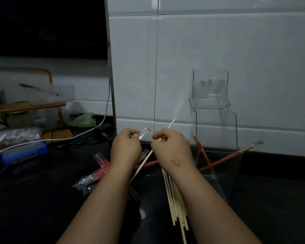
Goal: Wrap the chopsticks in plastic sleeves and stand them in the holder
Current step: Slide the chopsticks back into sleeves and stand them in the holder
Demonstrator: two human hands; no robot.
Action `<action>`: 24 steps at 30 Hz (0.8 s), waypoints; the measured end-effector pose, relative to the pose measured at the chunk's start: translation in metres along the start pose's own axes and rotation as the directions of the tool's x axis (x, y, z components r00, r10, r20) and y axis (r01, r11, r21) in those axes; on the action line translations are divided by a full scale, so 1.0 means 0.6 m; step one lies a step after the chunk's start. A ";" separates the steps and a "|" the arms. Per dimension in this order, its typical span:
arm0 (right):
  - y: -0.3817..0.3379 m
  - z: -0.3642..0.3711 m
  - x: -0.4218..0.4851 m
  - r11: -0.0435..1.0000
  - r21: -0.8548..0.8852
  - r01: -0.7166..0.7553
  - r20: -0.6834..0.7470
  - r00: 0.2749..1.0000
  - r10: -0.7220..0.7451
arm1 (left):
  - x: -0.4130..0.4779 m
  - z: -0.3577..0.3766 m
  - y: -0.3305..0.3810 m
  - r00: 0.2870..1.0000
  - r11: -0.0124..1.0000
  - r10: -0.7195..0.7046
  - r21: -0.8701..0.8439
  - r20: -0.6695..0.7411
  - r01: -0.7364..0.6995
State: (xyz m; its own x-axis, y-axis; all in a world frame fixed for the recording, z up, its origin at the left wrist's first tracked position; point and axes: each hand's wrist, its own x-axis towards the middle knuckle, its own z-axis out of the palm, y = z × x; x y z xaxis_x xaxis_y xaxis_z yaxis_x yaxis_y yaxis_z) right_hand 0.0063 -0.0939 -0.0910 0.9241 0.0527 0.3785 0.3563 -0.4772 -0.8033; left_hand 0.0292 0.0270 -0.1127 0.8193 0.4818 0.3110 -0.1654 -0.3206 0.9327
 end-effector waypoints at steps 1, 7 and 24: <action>-0.001 -0.001 0.000 1.000 -0.005 0.013 -0.016 1.000 -0.013 | -0.001 -0.003 0.003 1.000 1.000 0.011 -0.025 -0.007 -0.011; 0.000 0.004 0.001 0.984 -0.010 0.176 -0.113 0.978 -0.176 | -0.001 -0.012 0.007 0.995 0.969 -0.014 -0.248 -0.102 -0.012; -0.035 -0.003 -0.019 0.778 0.274 0.565 -0.536 0.761 -0.364 | -0.022 -0.012 0.030 0.965 0.917 0.215 -0.310 -0.150 -0.252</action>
State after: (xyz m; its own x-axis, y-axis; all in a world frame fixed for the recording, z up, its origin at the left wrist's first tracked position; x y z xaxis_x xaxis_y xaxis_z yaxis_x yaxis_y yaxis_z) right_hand -0.0118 -0.0860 -0.0776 0.4996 -0.2564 0.8274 0.8375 -0.1010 -0.5370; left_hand 0.0117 0.0208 -0.0989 0.6725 0.5186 0.5279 -0.5286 -0.1626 0.8331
